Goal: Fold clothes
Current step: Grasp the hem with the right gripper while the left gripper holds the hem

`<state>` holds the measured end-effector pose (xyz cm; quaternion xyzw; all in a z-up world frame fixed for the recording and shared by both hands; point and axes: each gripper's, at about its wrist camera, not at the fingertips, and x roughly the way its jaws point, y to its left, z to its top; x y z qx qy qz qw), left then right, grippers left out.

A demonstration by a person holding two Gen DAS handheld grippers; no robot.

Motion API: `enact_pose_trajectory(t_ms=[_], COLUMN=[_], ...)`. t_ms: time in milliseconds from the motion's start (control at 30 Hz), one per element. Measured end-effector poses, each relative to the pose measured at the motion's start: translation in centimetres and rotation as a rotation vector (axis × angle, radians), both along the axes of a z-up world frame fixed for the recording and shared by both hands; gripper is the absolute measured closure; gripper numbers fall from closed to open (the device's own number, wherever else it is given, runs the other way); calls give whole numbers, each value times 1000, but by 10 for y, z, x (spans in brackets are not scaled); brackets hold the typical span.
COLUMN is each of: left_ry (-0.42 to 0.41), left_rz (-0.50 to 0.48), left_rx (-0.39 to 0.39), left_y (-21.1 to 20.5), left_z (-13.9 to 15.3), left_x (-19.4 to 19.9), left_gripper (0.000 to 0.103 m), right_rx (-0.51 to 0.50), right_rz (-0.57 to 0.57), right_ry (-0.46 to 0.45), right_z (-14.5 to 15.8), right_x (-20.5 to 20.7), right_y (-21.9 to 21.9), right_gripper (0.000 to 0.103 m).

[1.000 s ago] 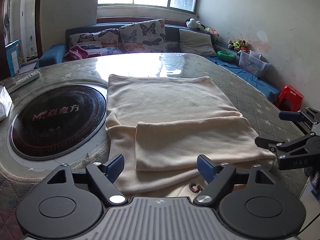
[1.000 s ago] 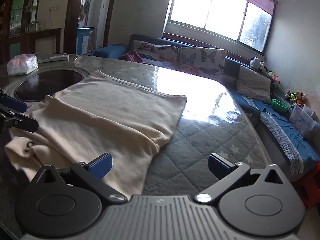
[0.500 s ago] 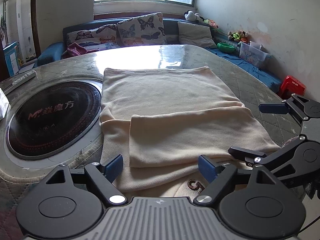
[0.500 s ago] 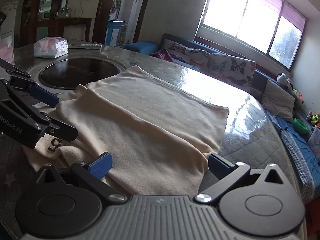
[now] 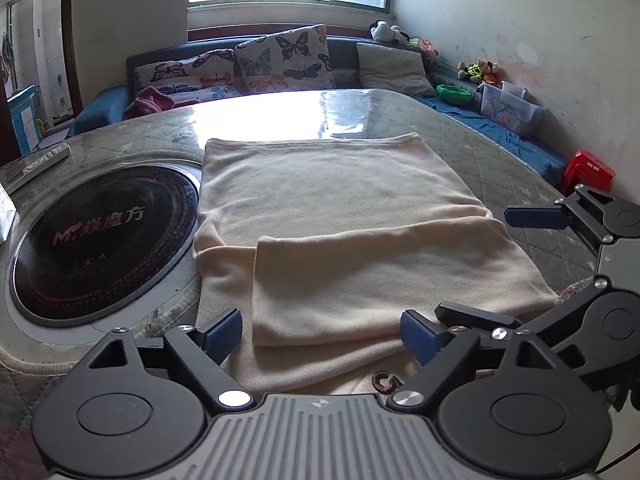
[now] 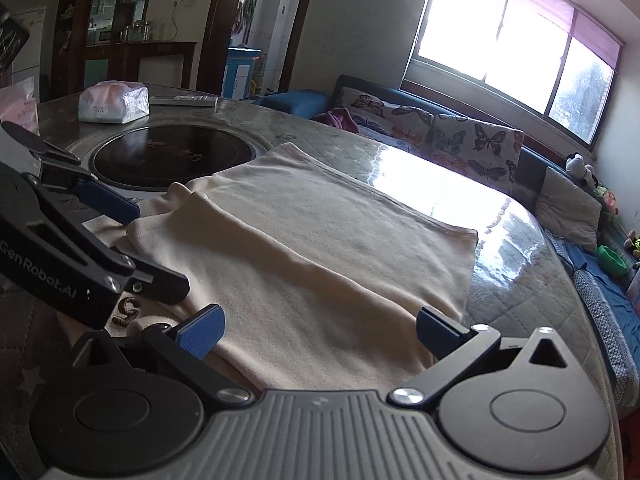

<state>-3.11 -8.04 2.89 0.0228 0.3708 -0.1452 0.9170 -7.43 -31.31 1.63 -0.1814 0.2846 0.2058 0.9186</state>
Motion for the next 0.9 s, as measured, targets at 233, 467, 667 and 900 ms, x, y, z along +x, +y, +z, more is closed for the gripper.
enact_pose_trajectory(t_ms=[233, 467, 667, 900], left_ry=[-1, -5, -8, -13], left_rz=[-7, -12, -12, -14], left_rx=[8, 11, 5, 6], left_y=[0, 1, 3, 7], left_z=[-2, -3, -3, -4], left_x=[-2, -3, -4, -6], left_gripper=[14, 14, 14, 14], right_rx=[-22, -89, -114, -132], right_rz=[48, 100, 126, 152], right_ry=[9, -10, -46, -39], right_z=[0, -4, 5, -1], right_x=[-13, -27, -29, -24], right_y=[0, 4, 6, 18], right_gripper=[0, 0, 0, 0])
